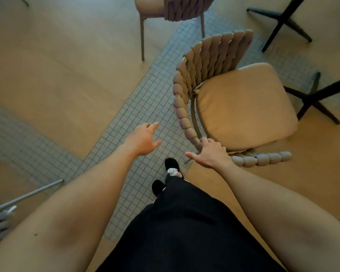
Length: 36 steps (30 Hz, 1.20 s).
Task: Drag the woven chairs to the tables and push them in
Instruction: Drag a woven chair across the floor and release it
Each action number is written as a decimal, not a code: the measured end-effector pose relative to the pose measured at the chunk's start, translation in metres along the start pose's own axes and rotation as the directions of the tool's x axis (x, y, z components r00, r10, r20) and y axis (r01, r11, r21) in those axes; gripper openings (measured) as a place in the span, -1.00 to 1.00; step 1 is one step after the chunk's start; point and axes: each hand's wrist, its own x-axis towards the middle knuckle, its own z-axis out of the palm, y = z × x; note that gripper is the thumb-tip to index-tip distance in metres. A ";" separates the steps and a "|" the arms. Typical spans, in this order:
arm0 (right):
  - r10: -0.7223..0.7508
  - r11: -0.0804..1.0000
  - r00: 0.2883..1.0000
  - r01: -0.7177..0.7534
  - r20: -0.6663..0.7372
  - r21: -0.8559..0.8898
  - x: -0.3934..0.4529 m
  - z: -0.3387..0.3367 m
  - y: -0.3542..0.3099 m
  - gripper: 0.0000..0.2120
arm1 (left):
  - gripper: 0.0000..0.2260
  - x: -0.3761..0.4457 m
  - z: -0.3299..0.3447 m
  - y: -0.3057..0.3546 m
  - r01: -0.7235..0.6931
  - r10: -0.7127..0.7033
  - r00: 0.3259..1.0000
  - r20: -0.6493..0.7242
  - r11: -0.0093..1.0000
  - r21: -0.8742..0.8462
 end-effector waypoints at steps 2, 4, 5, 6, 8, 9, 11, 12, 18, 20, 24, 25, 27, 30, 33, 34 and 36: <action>0.037 0.998 0.999 -0.036 -0.018 0.043 0.007 -0.002 -0.008 -0.11 | -0.29 0.016 -0.013 -0.008 -0.037 0.037 0.999 0.012 0.998 0.041; 0.067 0.994 0.997 -0.065 -0.028 0.085 0.016 -0.004 -0.015 -0.10 | -0.28 0.035 -0.027 -0.014 -0.078 0.076 0.997 0.029 0.993 0.086; 0.081 0.992 0.996 -0.078 -0.031 0.103 0.020 -0.005 -0.018 -0.10 | -0.27 0.044 -0.032 -0.017 -0.095 0.091 0.995 0.040 0.989 0.113; 0.099 0.988 0.995 -0.094 -0.033 0.125 0.026 -0.005 -0.020 -0.09 | -0.26 0.053 -0.038 -0.018 -0.116 0.109 0.992 0.055 0.983 0.141; 0.135 0.978 0.990 -0.126 -0.040 0.168 0.037 -0.004 -0.023 -0.08 | -0.25 0.072 -0.047 -0.018 -0.161 0.150 0.986 0.074 0.969 0.189; 0.153 0.972 0.988 -0.143 -0.037 0.188 0.042 -0.005 -0.024 -0.08 | -0.24 0.081 -0.052 -0.017 -0.185 0.169 0.982 0.089 0.961 0.208; 0.192 0.960 0.981 -0.182 -0.026 0.213 0.049 -0.007 -0.027 -0.07 | -0.23 0.099 -0.061 -0.016 -0.238 0.214 0.970 0.117 0.939 0.248; 0.209 0.954 0.978 -0.199 -0.025 0.225 0.051 -0.009 -0.029 -0.06 | -0.22 0.108 -0.066 -0.015 -0.265 0.238 0.963 0.127 0.925 0.272; 0.318 0.899 0.948 -0.303 0.005 0.316 0.055 -0.018 -0.039 -0.09 | -0.18 0.151 -0.095 0.004 -0.421 0.374 0.907 0.194 0.825 0.377; 0.350 0.880 0.936 -0.335 0.014 0.337 0.056 -0.020 -0.045 -0.08 | -0.18 0.164 -0.104 0.011 -0.493 0.437 0.870 0.228 0.767 0.410; 0.438 0.836 0.899 -0.410 0.007 0.365 0.061 -0.023 -0.060 -0.06 | -0.11 0.195 -0.119 0.024 -0.626 0.539 0.778 0.323 0.613 0.483; 0.470 0.815 0.883 -0.440 0.014 0.377 0.062 -0.023 -0.064 -0.06 | -0.11 0.202 -0.121 0.028 -0.658 0.561 0.749 0.353 0.566 0.496; 0.524 0.775 0.851 -0.488 0.023 0.400 0.064 -0.025 -0.075 -0.07 | -0.11 0.216 -0.127 0.035 -0.710 0.588 0.694 0.415 0.466 0.528; 0.558 0.740 0.829 -0.524 0.051 0.422 0.068 -0.027 -0.085 -0.12 | -0.16 0.233 -0.132 0.043 -0.765 0.594 0.630 0.501 0.364 0.531; 0.569 0.709 0.819 -0.533 0.072 0.462 0.078 -0.026 -0.092 -0.17 | -0.15 0.248 -0.135 0.051 -0.802 0.573 0.575 0.584 0.252 0.542; 0.571 0.704 0.817 -0.536 0.077 0.466 0.082 -0.025 -0.095 -0.18 | -0.15 0.252 -0.136 0.054 -0.805 0.556 0.568 0.607 0.221 0.550; 0.580 0.689 0.809 -0.551 0.098 0.471 0.088 -0.022 -0.097 -0.19 | -0.14 0.260 -0.132 0.057 -0.814 0.519 0.551 0.653 0.161 0.559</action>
